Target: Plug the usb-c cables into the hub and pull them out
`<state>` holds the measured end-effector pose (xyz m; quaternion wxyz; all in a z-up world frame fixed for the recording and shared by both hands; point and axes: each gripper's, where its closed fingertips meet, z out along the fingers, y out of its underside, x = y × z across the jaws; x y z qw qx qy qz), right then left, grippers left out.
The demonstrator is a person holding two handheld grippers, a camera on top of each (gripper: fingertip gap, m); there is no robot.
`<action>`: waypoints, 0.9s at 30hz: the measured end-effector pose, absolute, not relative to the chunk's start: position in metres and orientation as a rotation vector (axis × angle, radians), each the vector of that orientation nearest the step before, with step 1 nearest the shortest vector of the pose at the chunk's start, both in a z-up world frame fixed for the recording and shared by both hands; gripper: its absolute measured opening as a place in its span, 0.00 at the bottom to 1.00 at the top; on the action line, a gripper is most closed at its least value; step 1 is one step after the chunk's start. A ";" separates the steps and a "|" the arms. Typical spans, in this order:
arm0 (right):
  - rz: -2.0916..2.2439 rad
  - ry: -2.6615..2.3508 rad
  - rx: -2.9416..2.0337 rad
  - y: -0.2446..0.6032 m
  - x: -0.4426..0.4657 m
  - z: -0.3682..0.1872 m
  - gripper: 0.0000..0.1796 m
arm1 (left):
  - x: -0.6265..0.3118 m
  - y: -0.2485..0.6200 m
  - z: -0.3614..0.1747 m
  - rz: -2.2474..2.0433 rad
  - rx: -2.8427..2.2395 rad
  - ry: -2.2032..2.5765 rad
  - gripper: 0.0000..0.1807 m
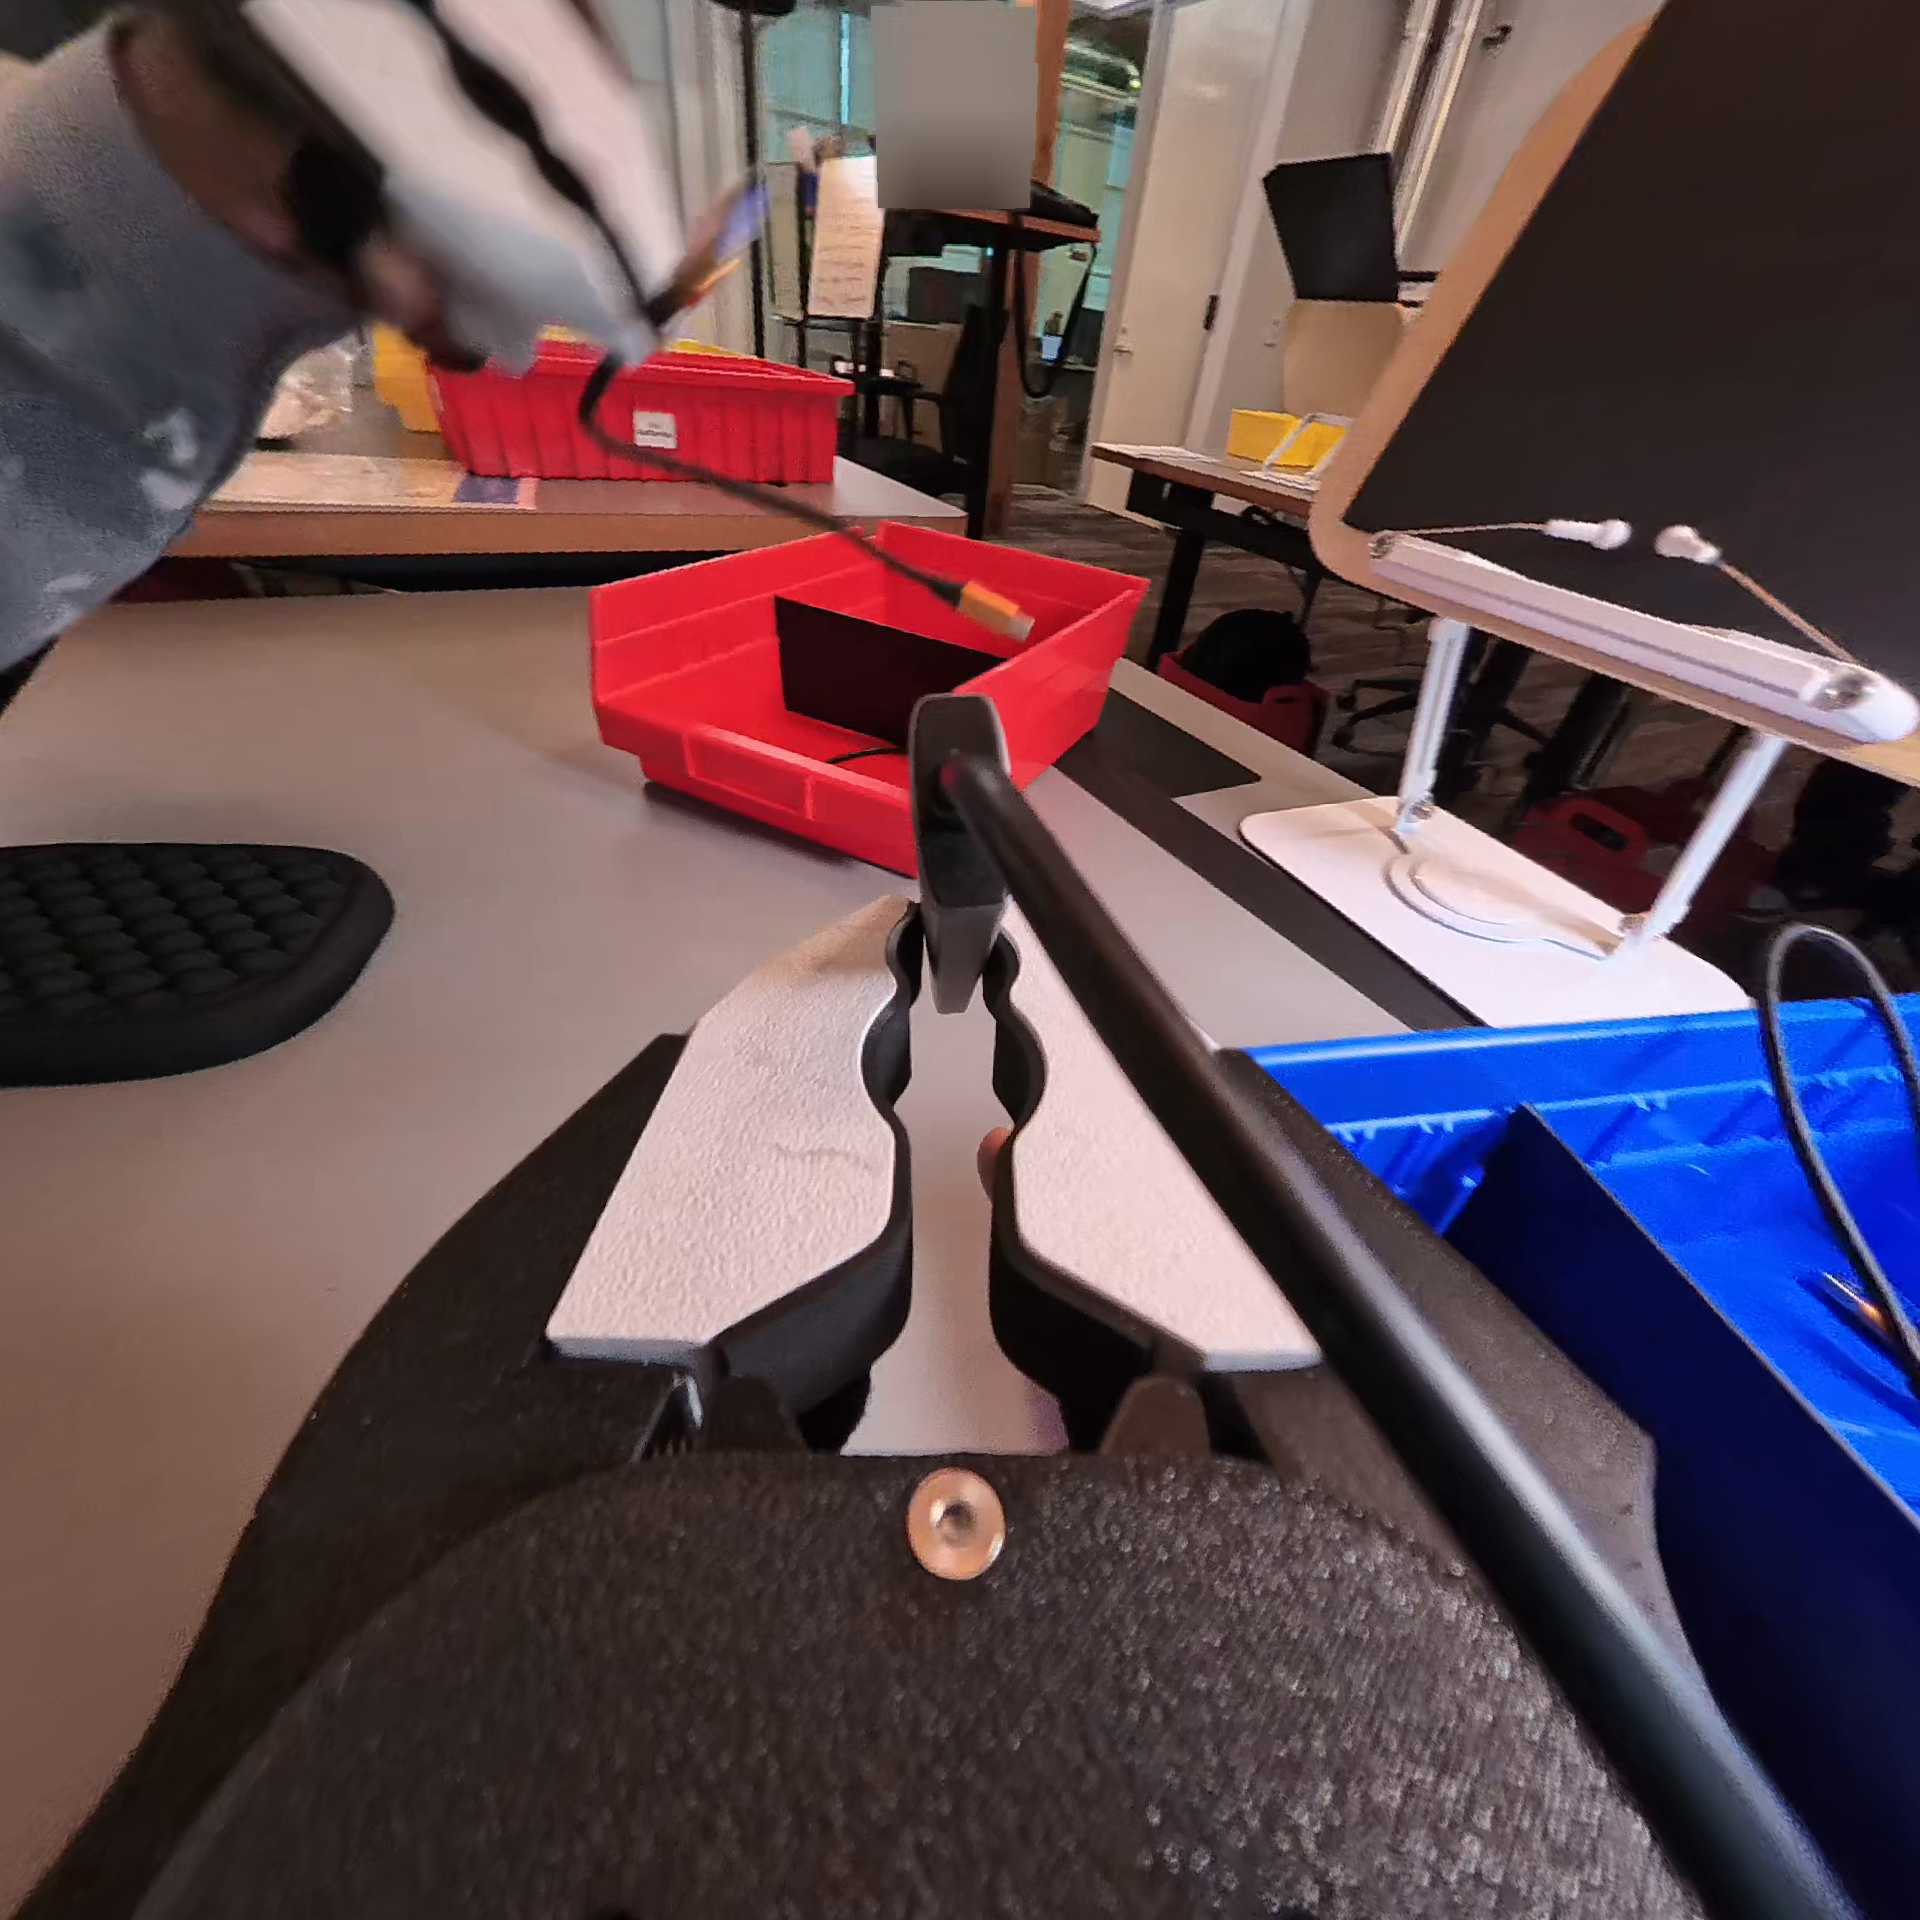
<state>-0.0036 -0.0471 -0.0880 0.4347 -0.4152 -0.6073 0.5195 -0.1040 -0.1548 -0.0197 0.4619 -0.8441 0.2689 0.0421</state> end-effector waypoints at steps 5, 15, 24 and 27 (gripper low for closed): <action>1.302 -1.456 -1.085 -0.028 0.001 -0.088 0.06 | -0.031 -0.178 -0.134 -0.063 -2.152 0.923 0.03; 1.295 -1.502 -1.058 -0.033 0.002 -0.095 0.06 | -0.010 -0.190 -0.177 -0.544 -2.179 0.738 0.13; 1.248 -1.563 -1.046 -0.037 0.003 -0.109 0.06 | -0.030 -0.143 -0.229 -0.159 -2.322 0.877 0.15; 1.235 -1.603 -1.014 -0.041 0.006 -0.114 0.06 | -0.026 -0.138 -0.231 -0.175 -2.297 0.896 0.15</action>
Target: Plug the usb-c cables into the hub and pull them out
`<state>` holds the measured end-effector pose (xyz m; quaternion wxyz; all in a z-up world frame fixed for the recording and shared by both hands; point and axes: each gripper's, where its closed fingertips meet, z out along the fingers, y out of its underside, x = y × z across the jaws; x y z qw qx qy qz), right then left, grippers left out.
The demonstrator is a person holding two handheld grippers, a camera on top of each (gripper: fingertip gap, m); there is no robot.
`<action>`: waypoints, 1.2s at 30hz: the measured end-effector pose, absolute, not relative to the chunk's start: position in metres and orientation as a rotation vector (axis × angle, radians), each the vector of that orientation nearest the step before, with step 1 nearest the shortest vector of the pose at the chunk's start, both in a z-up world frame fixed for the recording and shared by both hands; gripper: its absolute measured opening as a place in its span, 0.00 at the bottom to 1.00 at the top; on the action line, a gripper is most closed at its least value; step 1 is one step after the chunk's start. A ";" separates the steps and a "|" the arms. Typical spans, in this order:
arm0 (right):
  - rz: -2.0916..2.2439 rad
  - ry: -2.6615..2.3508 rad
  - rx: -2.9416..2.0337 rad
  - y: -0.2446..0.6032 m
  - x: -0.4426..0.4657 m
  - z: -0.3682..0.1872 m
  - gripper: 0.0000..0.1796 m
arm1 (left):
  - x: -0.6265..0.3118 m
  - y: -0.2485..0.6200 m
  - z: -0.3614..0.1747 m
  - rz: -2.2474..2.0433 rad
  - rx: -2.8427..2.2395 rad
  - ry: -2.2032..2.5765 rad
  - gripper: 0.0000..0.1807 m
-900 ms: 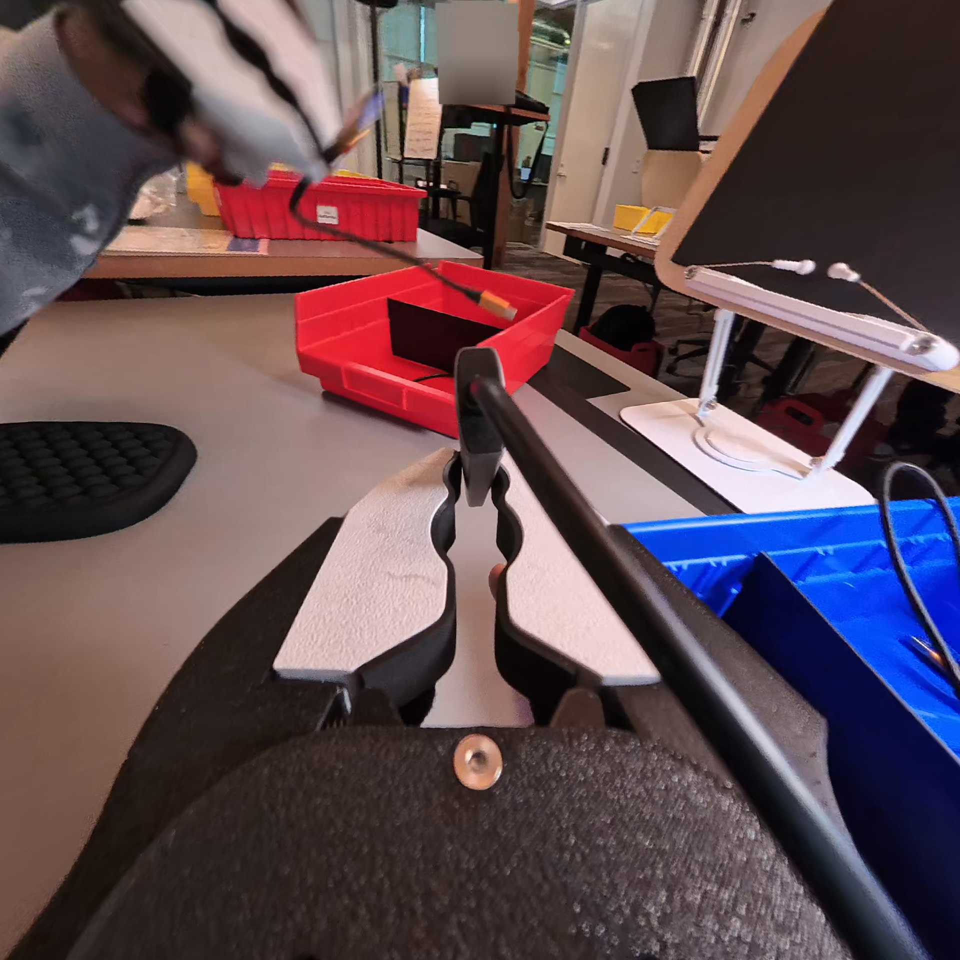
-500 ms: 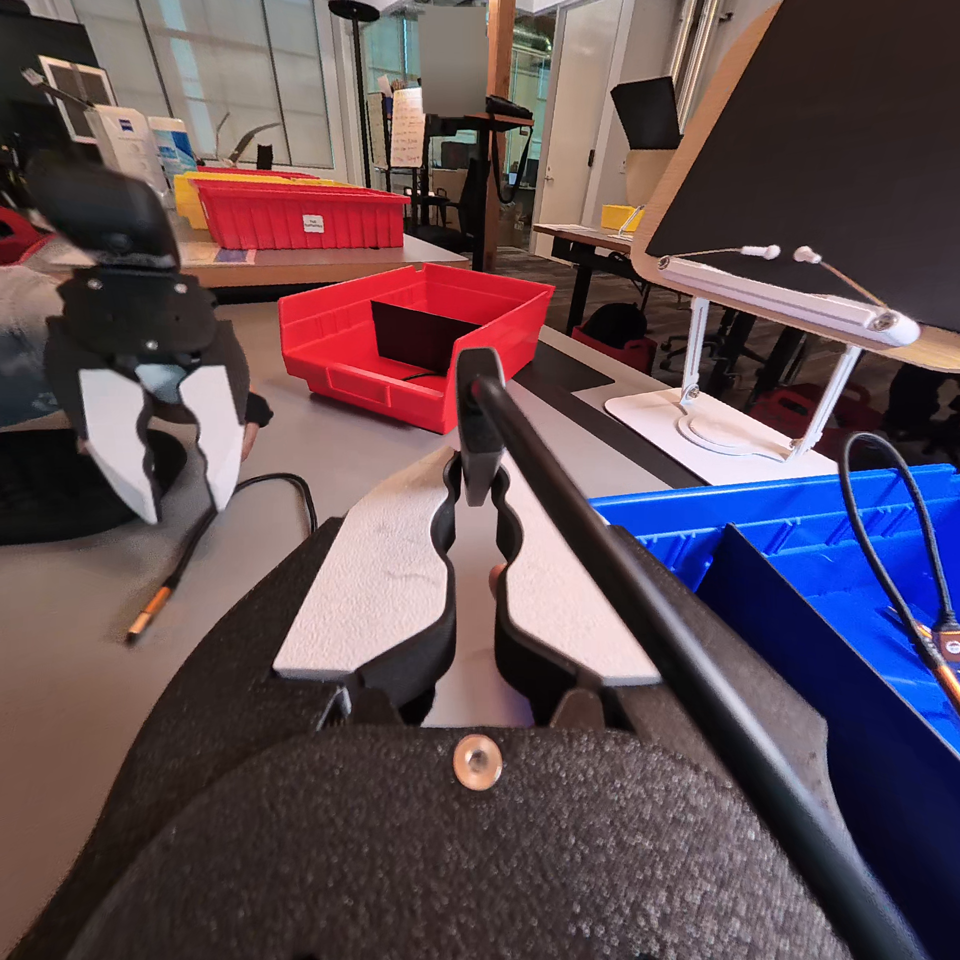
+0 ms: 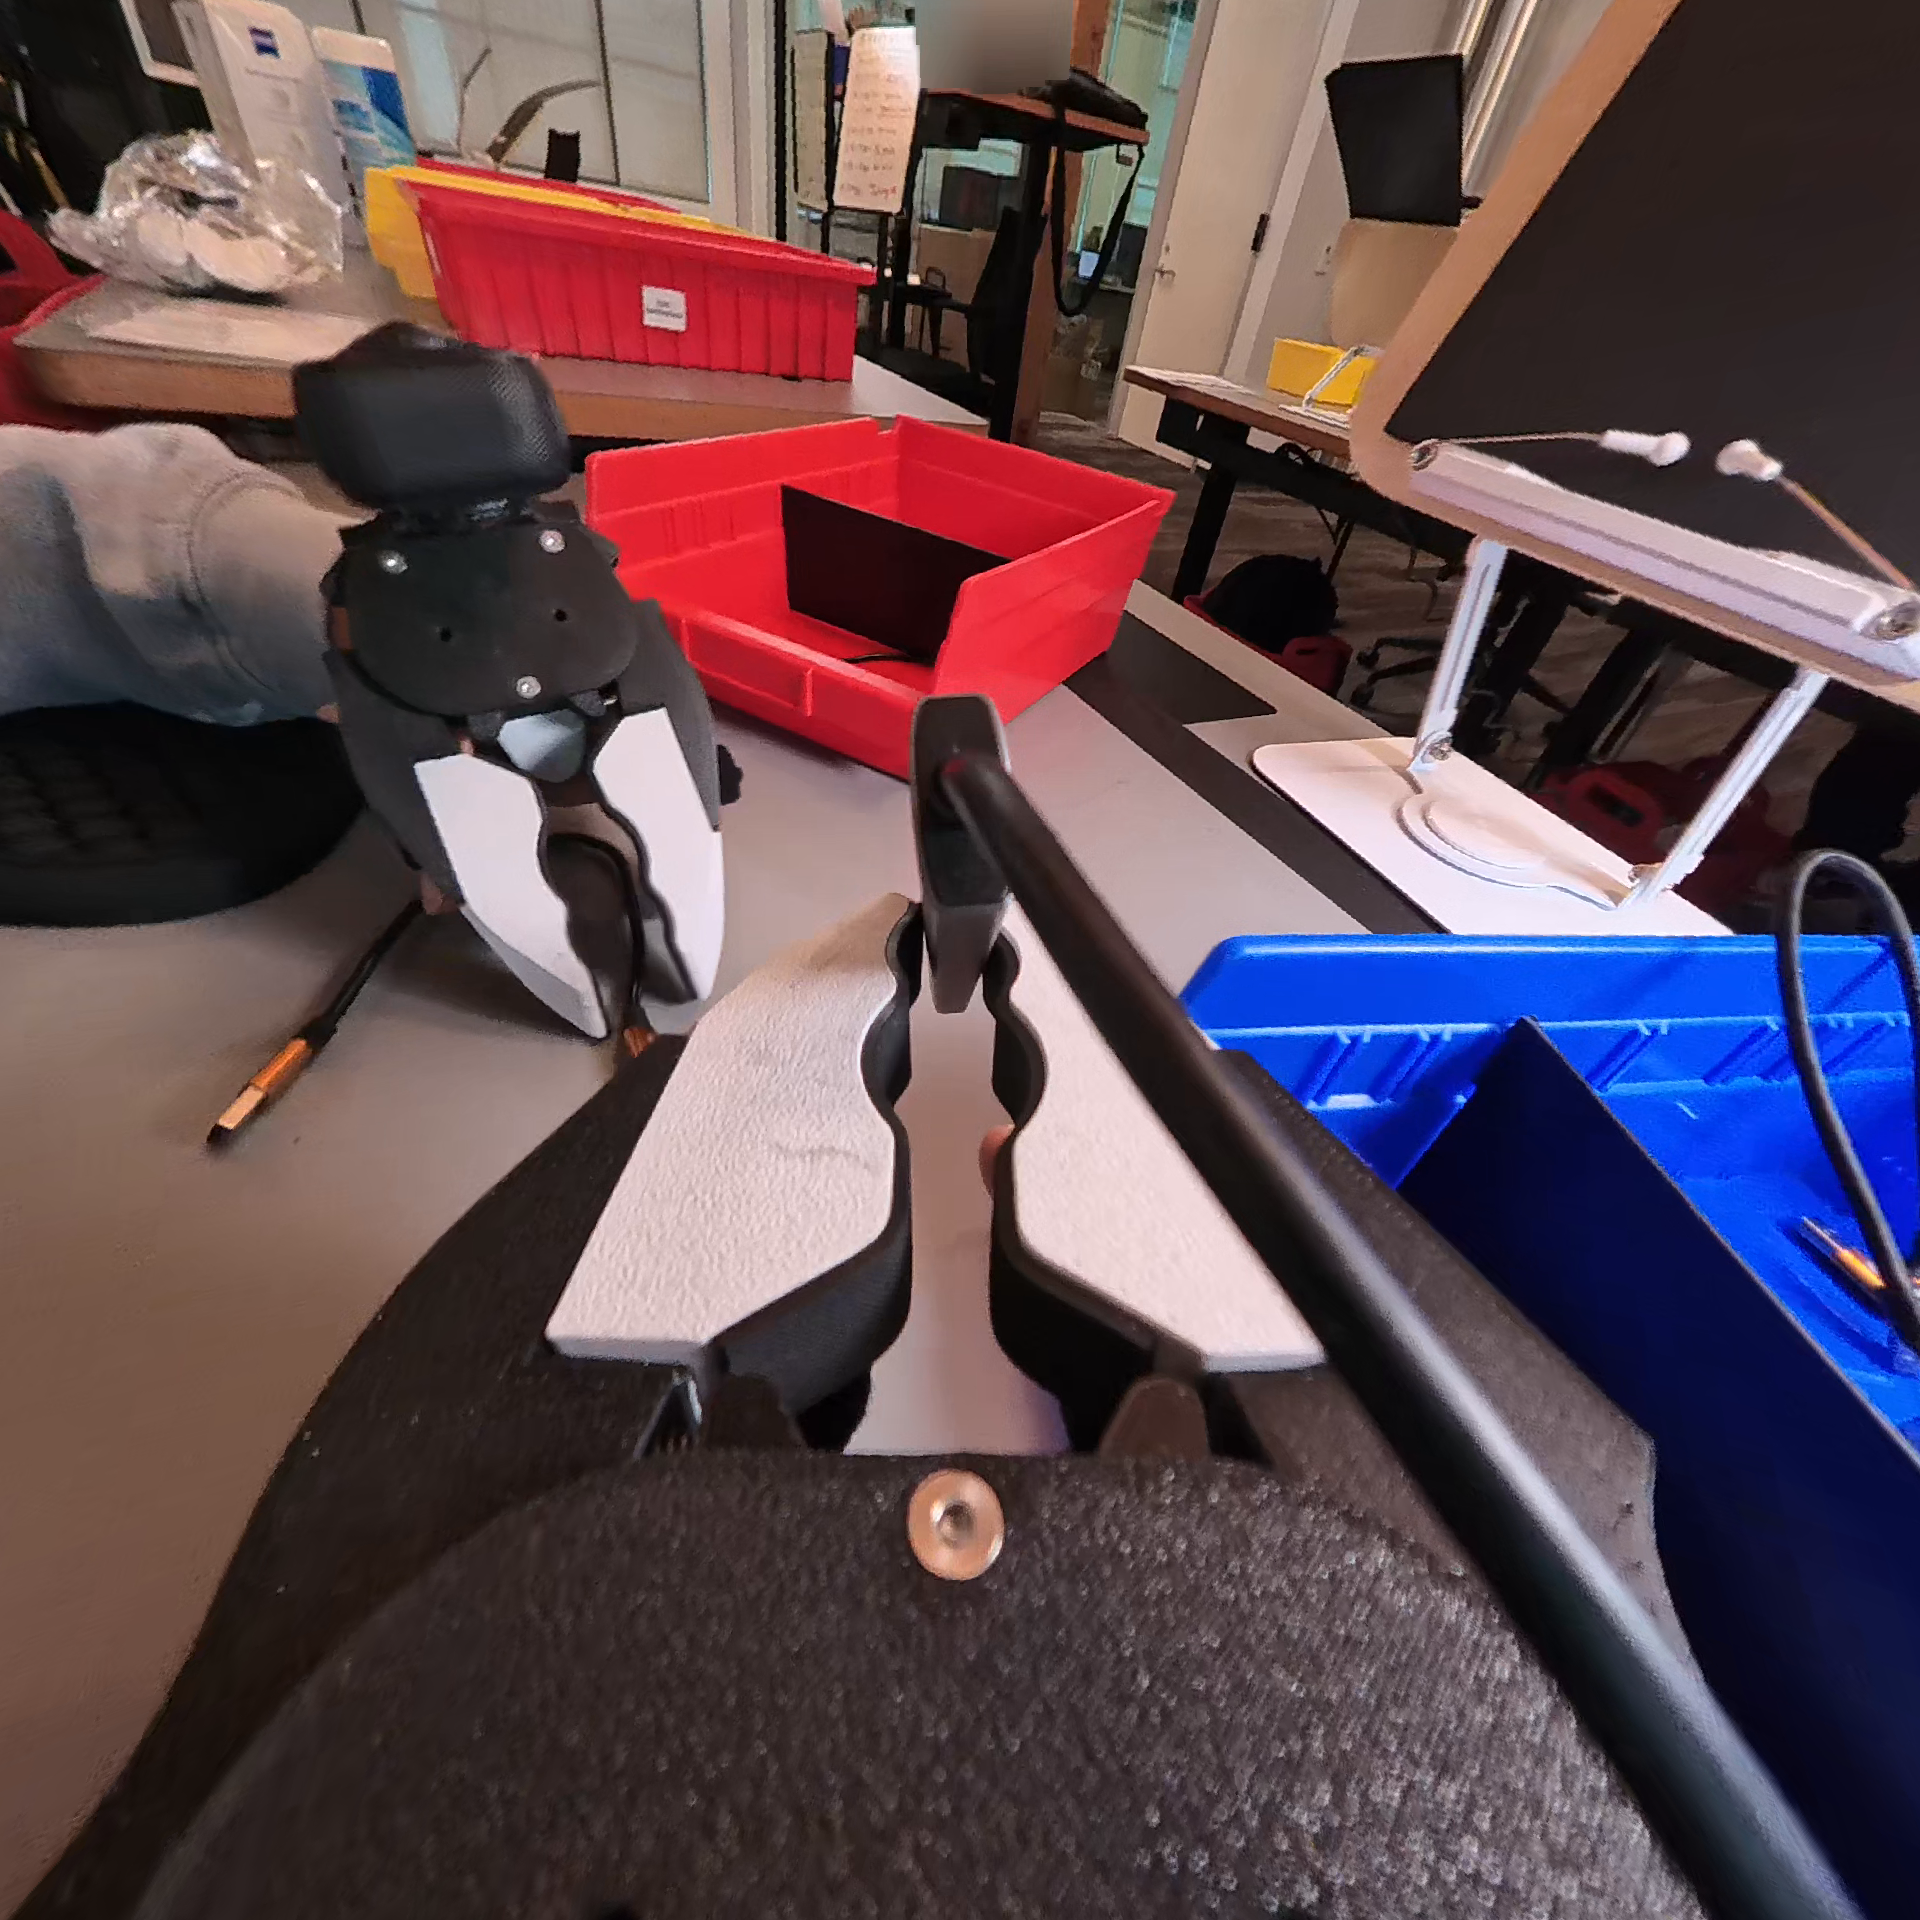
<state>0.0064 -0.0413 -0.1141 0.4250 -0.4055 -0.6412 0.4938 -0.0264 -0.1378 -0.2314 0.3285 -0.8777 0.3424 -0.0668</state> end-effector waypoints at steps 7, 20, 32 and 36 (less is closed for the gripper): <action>1.149 -1.729 -0.921 -0.056 0.008 -0.130 0.06 | -0.019 -0.129 -0.233 -0.216 -2.236 0.865 0.05; 0.691 -2.032 -0.538 -0.091 0.018 -0.167 0.06 | -0.010 -0.138 -0.186 -0.515 -2.247 0.606 0.04; 0.541 -2.104 -0.427 -0.107 0.016 -0.184 0.05 | 0.003 -0.133 -0.192 -0.287 -2.288 0.739 0.04; 0.526 -2.116 -0.434 -0.107 0.016 -0.189 0.05 | 0.004 -0.133 -0.192 -0.278 -2.284 0.743 0.04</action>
